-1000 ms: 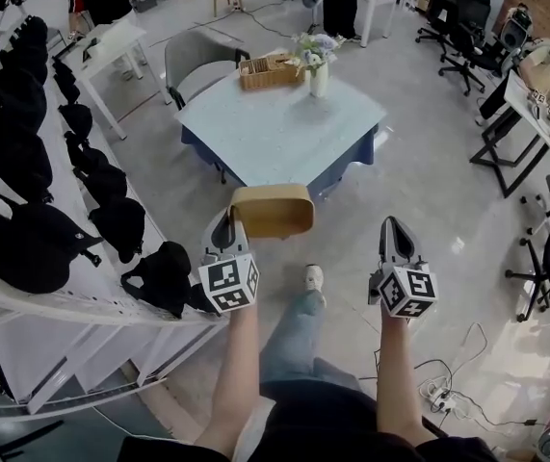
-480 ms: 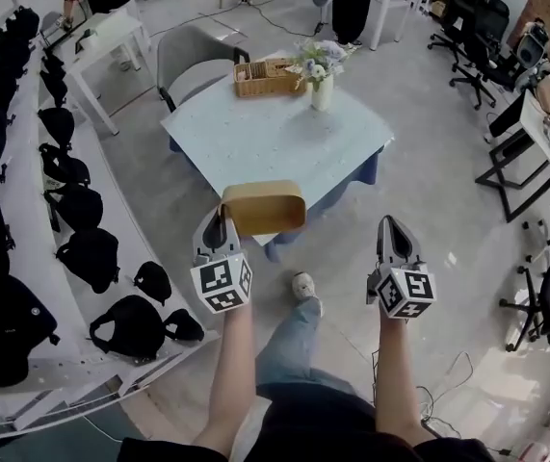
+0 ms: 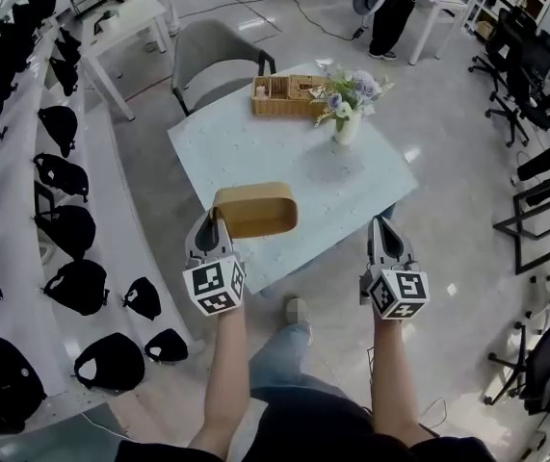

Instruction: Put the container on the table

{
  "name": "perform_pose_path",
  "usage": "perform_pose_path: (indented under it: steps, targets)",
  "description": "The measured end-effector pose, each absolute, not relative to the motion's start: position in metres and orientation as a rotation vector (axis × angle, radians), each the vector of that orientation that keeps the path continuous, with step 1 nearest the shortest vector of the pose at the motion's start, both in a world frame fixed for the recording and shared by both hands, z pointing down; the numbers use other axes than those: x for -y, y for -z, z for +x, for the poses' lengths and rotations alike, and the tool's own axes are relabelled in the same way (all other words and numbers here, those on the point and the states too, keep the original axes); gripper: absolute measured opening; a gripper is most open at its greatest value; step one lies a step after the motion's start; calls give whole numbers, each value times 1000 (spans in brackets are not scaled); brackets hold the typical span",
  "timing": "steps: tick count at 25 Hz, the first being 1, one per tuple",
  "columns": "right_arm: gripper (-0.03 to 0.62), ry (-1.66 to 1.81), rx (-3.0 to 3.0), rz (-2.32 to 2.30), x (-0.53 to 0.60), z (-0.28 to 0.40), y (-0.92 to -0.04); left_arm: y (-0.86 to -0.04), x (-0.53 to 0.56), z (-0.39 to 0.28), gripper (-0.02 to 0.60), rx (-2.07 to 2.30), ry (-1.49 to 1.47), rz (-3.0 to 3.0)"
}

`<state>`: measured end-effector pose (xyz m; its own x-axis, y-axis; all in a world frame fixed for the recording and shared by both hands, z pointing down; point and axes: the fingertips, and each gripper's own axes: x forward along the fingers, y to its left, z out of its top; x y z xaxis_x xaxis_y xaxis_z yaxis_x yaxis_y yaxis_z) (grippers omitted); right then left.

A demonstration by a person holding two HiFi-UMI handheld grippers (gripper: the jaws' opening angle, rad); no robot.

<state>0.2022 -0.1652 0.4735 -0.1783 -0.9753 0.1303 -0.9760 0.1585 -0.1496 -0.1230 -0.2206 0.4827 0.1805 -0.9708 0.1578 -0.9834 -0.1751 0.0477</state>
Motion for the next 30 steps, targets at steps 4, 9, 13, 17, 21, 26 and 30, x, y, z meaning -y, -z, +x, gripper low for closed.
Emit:
perform_pose_path:
  steps: [4, 9, 13, 17, 21, 26, 30]
  targets:
    - [-2, -293, 2449, 1903, 227, 200, -475, -485, 263, -123, 12, 1990, -136, 2243]
    - [-2, -286, 2493, 1817, 285, 197, -475, -493, 296, -115, 12, 2007, -146, 2199]
    - [-2, -316, 2501, 1799, 305, 198, -471, -491, 307, -107, 12, 2006, -138, 2177]
    - [-2, -337, 2508, 1758, 312, 201, -470, -493, 307, -92, 12, 1981, -138, 2159]
    - [-2, -378, 2498, 1744, 317, 213, -471, -494, 303, -69, 12, 1938, -112, 2144]
    - [-2, -405, 2508, 1724, 324, 223, -475, -498, 308, -43, 12, 1912, -111, 2124]
    - [-2, -435, 2513, 1698, 326, 231, -486, -514, 312, -13, 12, 1865, -131, 2108]
